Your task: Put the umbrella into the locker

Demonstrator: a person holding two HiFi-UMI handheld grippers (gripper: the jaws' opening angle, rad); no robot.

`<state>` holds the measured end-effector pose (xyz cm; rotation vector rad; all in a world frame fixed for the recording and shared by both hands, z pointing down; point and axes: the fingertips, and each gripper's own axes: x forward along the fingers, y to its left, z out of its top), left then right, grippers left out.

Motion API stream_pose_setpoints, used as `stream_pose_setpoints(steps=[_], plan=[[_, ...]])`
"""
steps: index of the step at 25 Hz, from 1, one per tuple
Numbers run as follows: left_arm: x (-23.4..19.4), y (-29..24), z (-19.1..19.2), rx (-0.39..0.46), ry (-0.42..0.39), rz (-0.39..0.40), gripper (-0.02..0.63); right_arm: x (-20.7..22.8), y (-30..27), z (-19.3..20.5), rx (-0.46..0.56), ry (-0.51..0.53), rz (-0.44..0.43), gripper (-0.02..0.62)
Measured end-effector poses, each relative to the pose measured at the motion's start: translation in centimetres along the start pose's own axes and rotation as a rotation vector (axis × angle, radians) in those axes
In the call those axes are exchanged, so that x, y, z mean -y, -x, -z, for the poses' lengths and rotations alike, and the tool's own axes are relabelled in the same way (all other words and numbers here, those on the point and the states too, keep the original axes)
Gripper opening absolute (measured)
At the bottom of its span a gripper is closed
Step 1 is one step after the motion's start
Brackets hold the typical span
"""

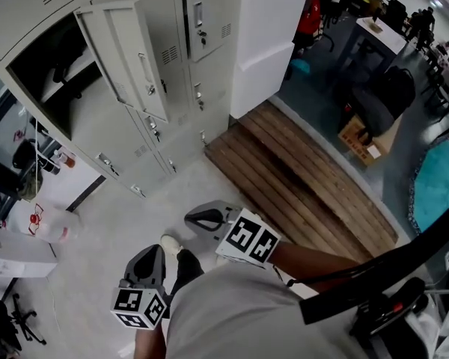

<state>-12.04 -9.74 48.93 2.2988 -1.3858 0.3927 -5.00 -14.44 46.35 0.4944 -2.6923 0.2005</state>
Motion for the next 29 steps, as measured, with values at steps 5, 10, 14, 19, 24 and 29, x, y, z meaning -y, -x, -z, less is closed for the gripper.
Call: stream_pose_setpoints(steps=[5,10,14,19,24,29], plan=[[-0.1,-0.7,-0.2,-0.009,-0.006,0.004,0.011,0.3,-0.3,-0.1,-0.002,0.012,-0.008,0.017],[-0.6,-1.4,-0.4,-0.013,-0.006,0.002,0.011,0.8,-0.8,0.0,-0.008,0.020,-0.012,0.017],[-0.8,-2.1,-0.8,-0.017,-0.005,0.009,0.011,1.5,-0.9,-0.1,-0.007,0.017,-0.009,0.017],[-0.9,-3.1,-1.1,-0.028,-0.009,0.022,0.011,2.5,-0.9,0.1,-0.013,0.009,-0.003,0.017],[-1.2,-3.9,-1.5,-0.039,-0.014,0.032,0.011,3.6,-1.1,0.0,-0.013,-0.001,0.009,0.017],[-1.5,-5.0,-2.0,-0.045,-0.026,0.045,0.011,4.9,-1.2,0.0,-0.011,-0.007,0.026,0.017]])
